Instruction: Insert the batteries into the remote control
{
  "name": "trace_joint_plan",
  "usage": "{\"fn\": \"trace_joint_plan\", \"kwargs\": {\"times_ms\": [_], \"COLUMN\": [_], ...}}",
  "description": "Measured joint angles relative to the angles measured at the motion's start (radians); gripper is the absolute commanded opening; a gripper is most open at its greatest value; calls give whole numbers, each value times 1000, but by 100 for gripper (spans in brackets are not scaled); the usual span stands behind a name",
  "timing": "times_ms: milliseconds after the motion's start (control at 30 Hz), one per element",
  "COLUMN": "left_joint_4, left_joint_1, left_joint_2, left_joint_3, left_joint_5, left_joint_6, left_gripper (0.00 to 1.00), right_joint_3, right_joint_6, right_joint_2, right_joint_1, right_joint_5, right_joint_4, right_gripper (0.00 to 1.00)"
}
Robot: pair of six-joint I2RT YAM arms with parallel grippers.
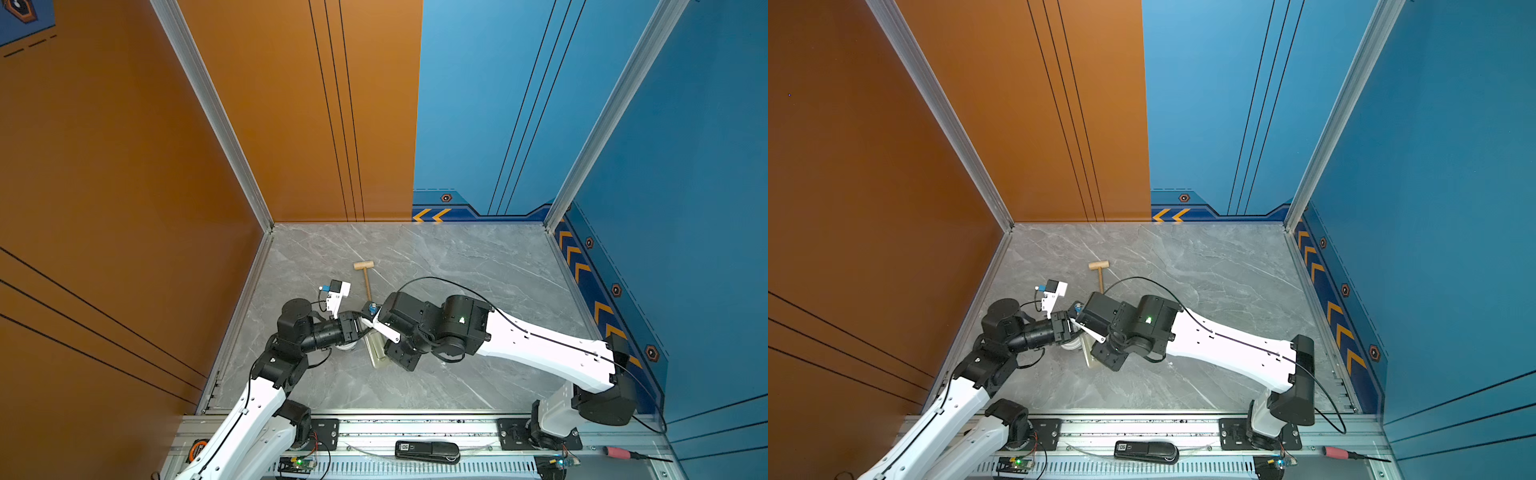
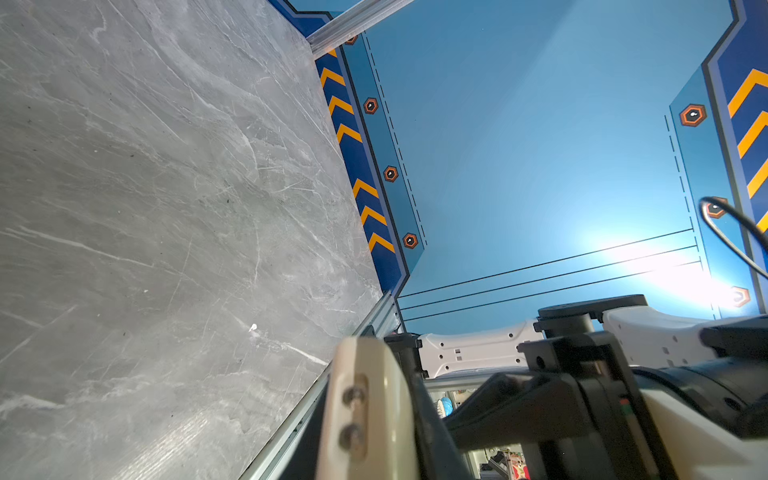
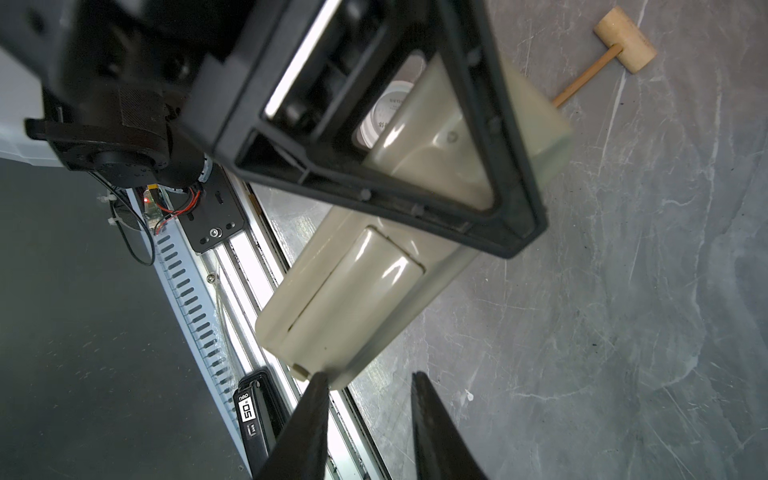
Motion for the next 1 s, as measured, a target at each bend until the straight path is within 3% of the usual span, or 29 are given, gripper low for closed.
{"fn": "trace_joint_plan", "kwargs": {"times_ms": [1000], "left_joint_4": [-5], "left_joint_1": [1], "left_joint_2": [5], "left_joint_3": [-14], "left_joint_5": [-10], "left_joint_6": [12], "left_gripper": [0], "right_joint_3": [51], "right_joint_6": [27], "right_joint_2": [70], "right_joint_1": [-31], "right_joint_5": [1], "right_joint_4": [4], "right_gripper": [25]}}
